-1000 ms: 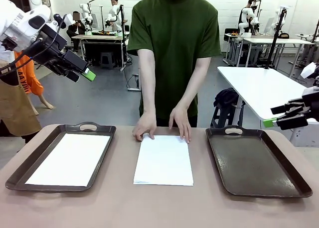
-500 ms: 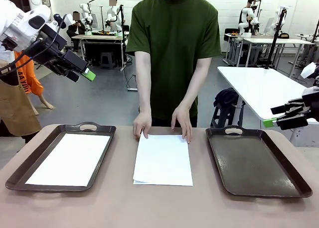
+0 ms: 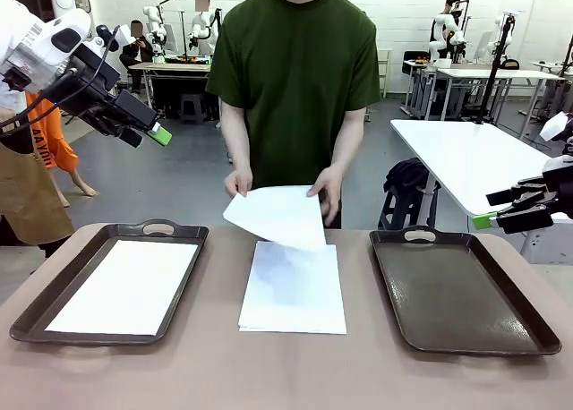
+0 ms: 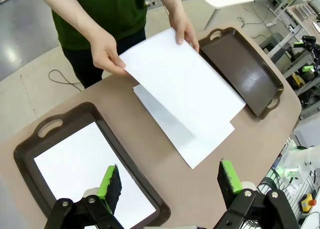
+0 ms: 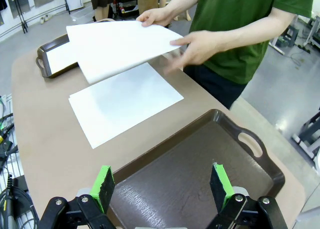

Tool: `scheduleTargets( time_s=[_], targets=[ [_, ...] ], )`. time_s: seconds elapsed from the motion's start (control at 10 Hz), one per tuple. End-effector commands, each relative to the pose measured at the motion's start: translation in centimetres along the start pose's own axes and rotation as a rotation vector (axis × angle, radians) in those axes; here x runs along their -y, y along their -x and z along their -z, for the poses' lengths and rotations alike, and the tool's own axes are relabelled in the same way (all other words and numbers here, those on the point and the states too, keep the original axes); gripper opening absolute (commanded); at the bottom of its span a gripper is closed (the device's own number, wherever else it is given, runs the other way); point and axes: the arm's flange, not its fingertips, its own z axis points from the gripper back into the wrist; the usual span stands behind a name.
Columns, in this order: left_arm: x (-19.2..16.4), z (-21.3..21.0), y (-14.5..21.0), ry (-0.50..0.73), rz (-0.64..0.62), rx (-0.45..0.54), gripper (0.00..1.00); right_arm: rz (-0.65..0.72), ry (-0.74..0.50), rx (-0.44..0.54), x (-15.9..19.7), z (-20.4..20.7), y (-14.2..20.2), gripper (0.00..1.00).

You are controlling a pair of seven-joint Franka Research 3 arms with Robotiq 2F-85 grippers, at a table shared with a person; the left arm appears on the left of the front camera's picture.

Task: Sort the A4 documents.
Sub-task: Receive the A4 Paper.

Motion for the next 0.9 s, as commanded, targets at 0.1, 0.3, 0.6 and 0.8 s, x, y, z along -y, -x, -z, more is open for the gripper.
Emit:
scheduleTargets(
  time_s=[0.1, 0.3, 0.6, 0.8],
  targets=[
    [-0.1, -0.09, -0.01, 0.006, 0.013, 0.008, 1.0, -0.011, -0.007, 0.022, 0.27, 0.5, 0.17, 1.0],
    [-0.1, -0.09, -0.01, 0.006, 0.013, 0.008, 1.0, -0.011, -0.007, 0.022, 0.27, 0.5, 0.17, 1.0],
    [-0.1, -0.09, -0.01, 0.006, 0.013, 0.008, 1.0, -0.011, -0.007, 0.022, 0.27, 0.5, 0.17, 1.0],
    [-0.1, -0.09, -0.01, 0.006, 0.013, 0.008, 1.0, -0.011, -0.007, 0.022, 0.27, 0.5, 0.17, 1.0]
  ],
)
